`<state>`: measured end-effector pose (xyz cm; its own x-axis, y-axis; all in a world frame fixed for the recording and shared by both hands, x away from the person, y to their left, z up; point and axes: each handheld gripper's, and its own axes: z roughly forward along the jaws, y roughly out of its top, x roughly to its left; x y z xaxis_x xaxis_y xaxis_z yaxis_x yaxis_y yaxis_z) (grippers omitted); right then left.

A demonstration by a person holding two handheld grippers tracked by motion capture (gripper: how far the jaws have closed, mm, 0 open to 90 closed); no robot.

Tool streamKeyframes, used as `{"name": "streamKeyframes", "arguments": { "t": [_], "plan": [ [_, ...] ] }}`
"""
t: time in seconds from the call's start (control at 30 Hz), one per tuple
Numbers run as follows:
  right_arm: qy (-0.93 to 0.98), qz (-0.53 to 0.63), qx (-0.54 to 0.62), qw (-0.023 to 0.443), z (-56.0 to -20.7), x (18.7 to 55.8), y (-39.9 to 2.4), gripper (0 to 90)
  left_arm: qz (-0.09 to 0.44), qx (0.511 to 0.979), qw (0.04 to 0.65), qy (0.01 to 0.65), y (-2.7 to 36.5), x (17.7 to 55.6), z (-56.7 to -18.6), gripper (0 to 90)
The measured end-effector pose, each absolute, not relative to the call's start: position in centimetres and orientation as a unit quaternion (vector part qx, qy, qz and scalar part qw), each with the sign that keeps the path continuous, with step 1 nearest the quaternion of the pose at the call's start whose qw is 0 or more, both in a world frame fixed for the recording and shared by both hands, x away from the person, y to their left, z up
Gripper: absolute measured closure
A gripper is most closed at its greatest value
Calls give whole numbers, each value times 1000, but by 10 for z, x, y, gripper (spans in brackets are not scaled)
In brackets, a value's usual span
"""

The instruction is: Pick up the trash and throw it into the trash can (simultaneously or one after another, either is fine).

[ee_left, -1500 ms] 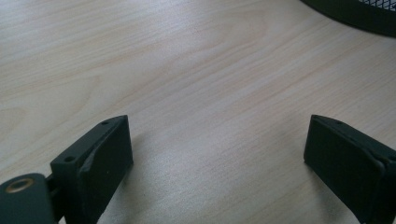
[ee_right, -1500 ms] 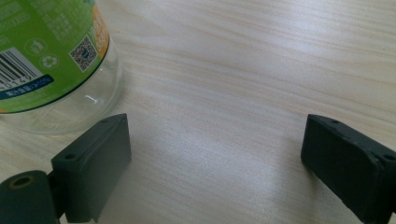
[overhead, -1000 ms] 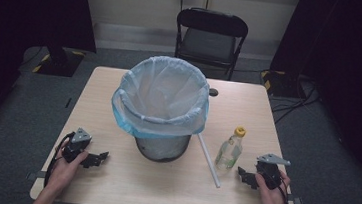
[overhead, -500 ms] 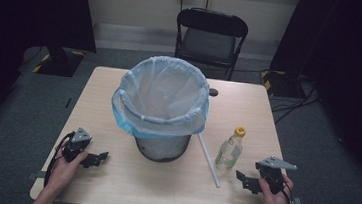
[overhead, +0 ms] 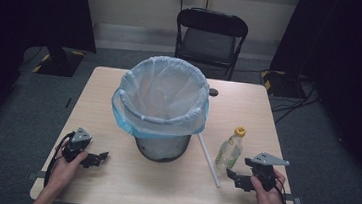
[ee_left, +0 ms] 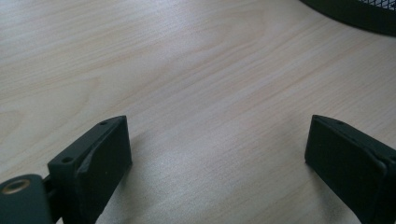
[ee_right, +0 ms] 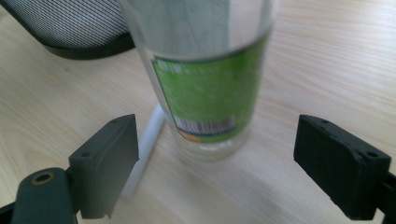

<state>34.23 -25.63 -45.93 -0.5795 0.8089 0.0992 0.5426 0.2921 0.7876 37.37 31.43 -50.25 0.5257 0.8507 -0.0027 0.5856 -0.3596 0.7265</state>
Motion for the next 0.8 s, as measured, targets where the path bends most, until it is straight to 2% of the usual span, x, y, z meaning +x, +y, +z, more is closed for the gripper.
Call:
{"name": "streamKeyframes", "arguments": {
  "t": [0.33, 0.8],
  "plan": [
    [794, 410, 421, 158, -457, 361, -241, 140, 192, 802, 346, 448, 314, 374, -503, 67],
    [792, 396, 425, 187, -469, 375, -229, 152, 192, 802, 346, 448, 314, 374, -502, 66]
  ]
}}
